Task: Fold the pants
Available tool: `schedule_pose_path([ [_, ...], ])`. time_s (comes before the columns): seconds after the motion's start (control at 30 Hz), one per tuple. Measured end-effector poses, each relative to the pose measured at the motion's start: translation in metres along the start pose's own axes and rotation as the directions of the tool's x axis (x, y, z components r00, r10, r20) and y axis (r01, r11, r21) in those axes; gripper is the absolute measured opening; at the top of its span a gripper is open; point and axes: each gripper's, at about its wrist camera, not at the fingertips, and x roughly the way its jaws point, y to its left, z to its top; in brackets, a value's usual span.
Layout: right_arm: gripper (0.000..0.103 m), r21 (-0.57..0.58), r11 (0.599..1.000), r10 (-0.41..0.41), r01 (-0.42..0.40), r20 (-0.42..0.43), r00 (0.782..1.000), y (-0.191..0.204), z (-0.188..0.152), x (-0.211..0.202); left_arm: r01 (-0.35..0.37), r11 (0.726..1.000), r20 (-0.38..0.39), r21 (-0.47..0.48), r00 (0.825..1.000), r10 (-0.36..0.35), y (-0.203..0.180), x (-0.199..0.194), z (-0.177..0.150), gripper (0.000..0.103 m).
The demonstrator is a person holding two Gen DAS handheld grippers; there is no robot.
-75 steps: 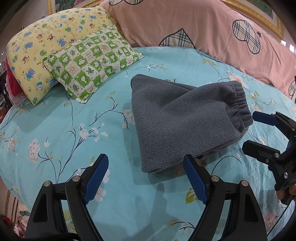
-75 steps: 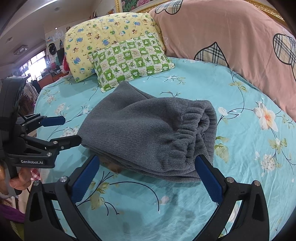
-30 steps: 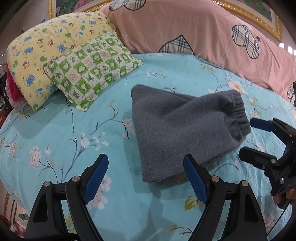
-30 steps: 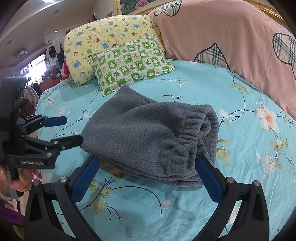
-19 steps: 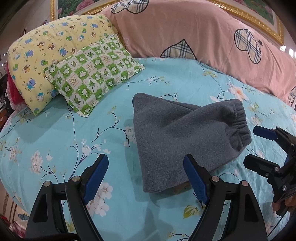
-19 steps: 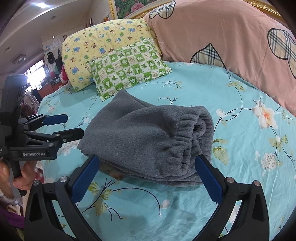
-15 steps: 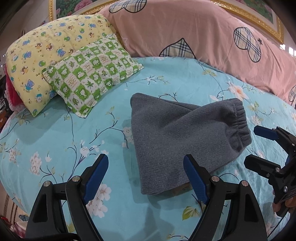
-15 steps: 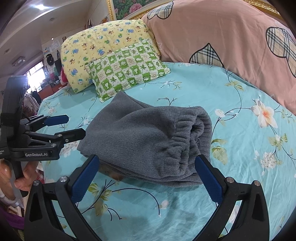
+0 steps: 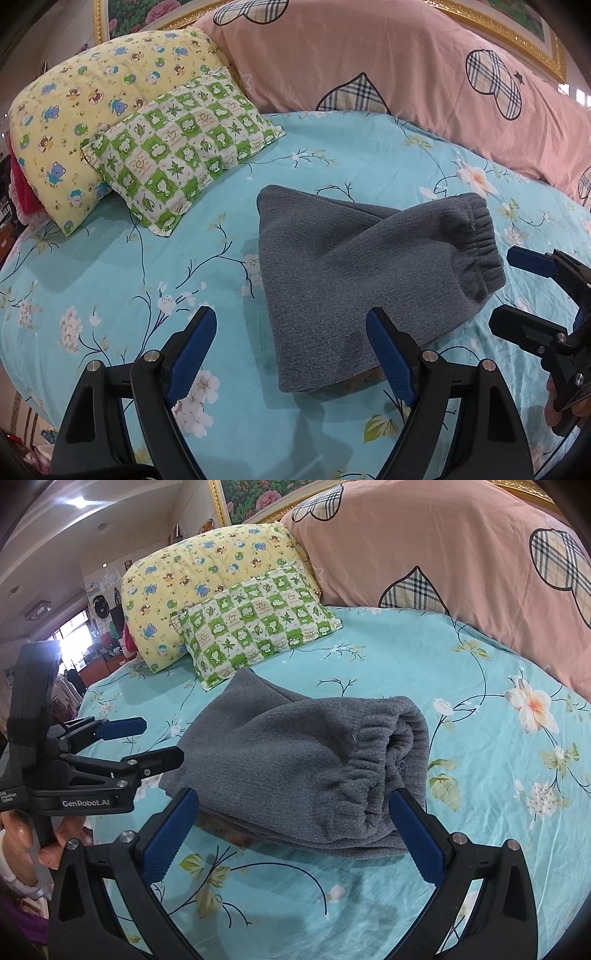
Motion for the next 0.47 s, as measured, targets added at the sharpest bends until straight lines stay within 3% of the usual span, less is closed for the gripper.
schedule_pose_path([
  [0.47,0.103,0.047,0.999,0.005,-0.006,0.017,1.000,-0.0040,-0.0024,-0.0031,-0.002,1.000,-0.006,0.013,1.000,0.002,-0.0060,-0.0008,0.0020,0.084],
])
